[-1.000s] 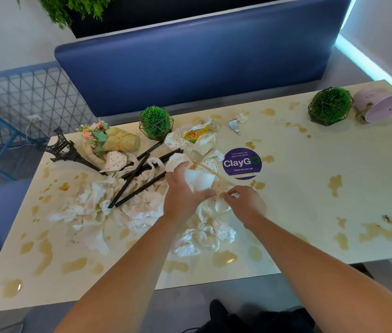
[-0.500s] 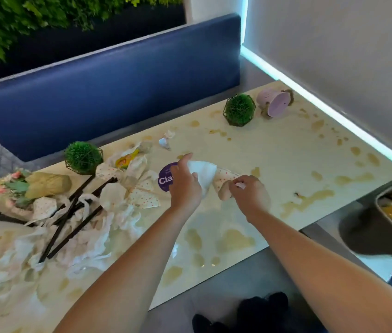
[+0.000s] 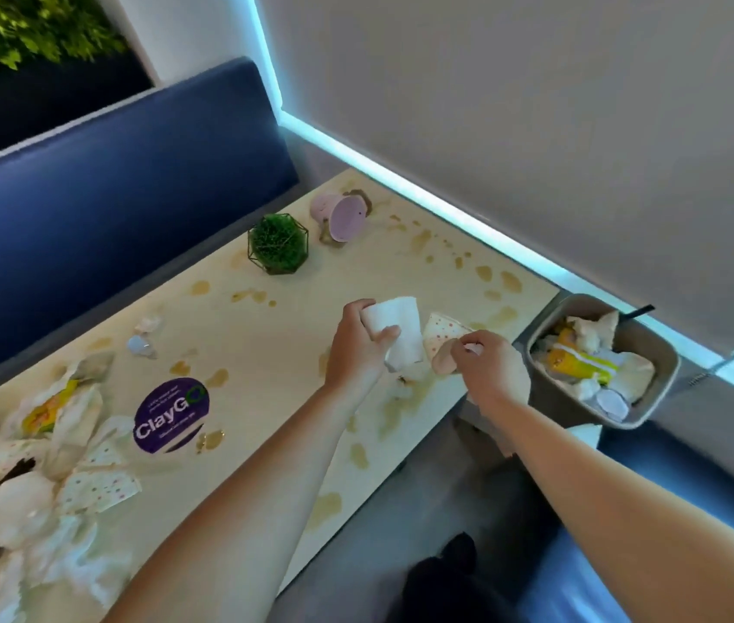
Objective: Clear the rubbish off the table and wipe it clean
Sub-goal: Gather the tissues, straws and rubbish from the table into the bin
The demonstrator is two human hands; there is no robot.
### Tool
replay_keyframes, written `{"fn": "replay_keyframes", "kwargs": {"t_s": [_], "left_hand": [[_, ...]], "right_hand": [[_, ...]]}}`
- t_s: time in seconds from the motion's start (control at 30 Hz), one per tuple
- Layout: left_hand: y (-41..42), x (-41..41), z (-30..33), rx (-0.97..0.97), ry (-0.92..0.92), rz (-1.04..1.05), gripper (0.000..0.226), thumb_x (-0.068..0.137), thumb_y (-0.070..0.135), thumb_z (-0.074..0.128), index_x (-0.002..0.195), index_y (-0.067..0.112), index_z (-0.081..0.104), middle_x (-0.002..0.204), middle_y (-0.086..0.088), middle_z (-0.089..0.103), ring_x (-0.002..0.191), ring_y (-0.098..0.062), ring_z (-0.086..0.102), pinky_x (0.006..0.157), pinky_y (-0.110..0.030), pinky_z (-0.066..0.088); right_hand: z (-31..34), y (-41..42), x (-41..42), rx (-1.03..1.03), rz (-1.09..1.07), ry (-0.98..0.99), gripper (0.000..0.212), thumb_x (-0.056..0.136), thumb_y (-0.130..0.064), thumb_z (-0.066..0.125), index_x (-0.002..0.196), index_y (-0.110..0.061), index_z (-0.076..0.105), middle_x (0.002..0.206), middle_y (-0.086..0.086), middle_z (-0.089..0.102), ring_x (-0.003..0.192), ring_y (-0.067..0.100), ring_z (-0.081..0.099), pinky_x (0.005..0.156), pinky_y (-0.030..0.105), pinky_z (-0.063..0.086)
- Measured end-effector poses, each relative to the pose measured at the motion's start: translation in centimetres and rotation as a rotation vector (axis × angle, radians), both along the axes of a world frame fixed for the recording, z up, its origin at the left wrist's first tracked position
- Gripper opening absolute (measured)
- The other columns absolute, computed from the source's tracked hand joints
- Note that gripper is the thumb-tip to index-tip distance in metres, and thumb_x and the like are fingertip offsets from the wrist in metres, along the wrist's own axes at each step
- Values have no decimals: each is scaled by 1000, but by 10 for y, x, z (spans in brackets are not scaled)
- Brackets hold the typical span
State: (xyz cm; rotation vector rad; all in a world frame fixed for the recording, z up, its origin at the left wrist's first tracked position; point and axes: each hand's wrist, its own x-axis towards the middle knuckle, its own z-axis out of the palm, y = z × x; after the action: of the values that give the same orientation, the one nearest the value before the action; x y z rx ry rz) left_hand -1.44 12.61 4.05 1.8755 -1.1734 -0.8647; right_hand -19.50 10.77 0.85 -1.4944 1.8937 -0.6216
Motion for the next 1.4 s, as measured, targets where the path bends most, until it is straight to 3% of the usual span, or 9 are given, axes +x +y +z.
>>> {"fn": "replay_keyframes", "kwargs": {"t_s": [0.1,0.27,0.47,0.63,0.83,0.97,1.17,1.3,1.4], "left_hand": [[-23,-33,-6,20,31,-30,49,85,26,72,127,22,47,116,2,58,103,-21,60,83,-46,56],[-51,-80,-16,22,74,-70,43,91,24,65,128,18,46,119,2,56,105,-21,60,86,-44,56],[-73,-124,-30,45,64,-161,43,89,26,65,128,29,47,118,3,53,105,-19,57,82,-45,58],[-86,-150,-36,65,58,-181,45,89,24,64,131,26,47,116,4,52,107,-24,59,86,-45,57],[-98,-167,-39,83,86,-207,47,91,21,65,133,21,46,116,3,50,110,-22,57,80,-41,60],[-106,-174,-43,88,74,-220,46,92,23,64,134,23,46,118,4,50,112,-21,55,86,-43,58],[-116,-185,-50,112,42,-248,42,94,26,61,133,25,45,121,3,50,112,-22,54,88,-46,56],[-118,-197,-54,124,10,-285,43,93,26,62,133,24,45,124,1,51,112,-23,55,87,-48,57],[-119,-207,-54,134,34,-302,45,94,24,62,135,23,44,126,2,50,116,-22,53,89,-46,57]], "right_hand": [[-2,-12,-36,-19,-56,6,18,88,-37,57,97,-26,67,105,-3,67,89,19,61,68,32,50],[-9,-26,-84,-5,-133,12,16,89,-36,56,98,-27,67,100,-5,66,75,14,59,58,29,48],[-26,-37,-125,73,-205,19,11,88,-38,54,93,-32,62,88,-7,65,75,16,62,69,41,58],[-37,-52,-152,97,-260,69,12,87,-41,53,94,-33,59,87,-8,66,73,15,63,66,37,59],[-45,-74,-172,43,-298,121,40,86,-44,54,121,-26,59,114,-7,64,81,14,62,58,33,53],[-52,-75,-177,106,-295,55,54,87,-54,56,130,-21,52,109,-4,51,102,21,56,77,41,55],[-65,-63,-181,262,-283,-64,59,85,-44,58,134,-12,45,137,10,37,129,31,34,106,48,37],[-58,-63,-187,195,-310,-194,49,89,-27,56,135,-16,43,140,7,30,132,29,32,109,45,36],[-49,-64,-193,168,-257,-196,58,95,-30,57,147,-21,32,151,6,26,137,26,32,112,41,31]]}}
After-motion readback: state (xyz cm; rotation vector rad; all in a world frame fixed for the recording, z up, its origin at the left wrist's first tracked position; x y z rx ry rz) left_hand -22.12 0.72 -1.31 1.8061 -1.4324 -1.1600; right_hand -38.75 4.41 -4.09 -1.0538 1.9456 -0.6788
